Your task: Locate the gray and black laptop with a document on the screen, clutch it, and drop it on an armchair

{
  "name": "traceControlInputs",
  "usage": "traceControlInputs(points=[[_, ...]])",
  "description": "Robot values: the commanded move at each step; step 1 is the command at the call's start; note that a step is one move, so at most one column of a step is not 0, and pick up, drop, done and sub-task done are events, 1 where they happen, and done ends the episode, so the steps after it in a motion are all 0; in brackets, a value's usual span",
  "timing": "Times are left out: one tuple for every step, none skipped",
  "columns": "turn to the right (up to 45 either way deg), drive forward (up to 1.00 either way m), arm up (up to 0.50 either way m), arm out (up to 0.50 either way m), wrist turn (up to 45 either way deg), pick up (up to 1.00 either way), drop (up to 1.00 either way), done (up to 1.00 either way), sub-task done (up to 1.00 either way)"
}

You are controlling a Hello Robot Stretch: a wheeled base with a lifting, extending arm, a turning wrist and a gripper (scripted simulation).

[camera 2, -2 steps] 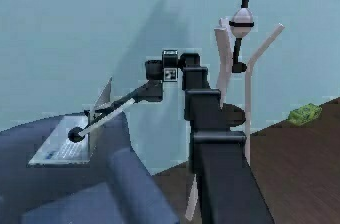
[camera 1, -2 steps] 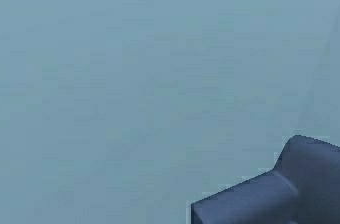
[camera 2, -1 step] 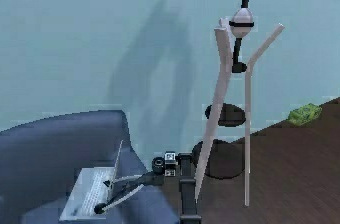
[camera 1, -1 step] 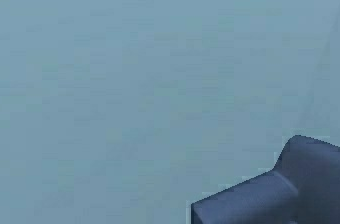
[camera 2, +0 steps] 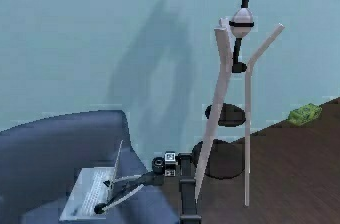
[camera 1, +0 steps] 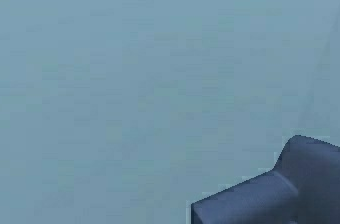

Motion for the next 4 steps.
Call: traceControlInputs(points=[[0.0,0.00,0.00,0.00,0.0,0.00,1.00,0.00,0.00],[0.0,0.00,0.10,0.00,0.0,0.00,0.00,0.00,0.00],[0.0,0.00,0.00,-0.08,0.0,0.00,0.00,0.00,0.00],[0.0,0.00,0.00,0.00,0.0,0.00,0.00,1.00,0.00]])
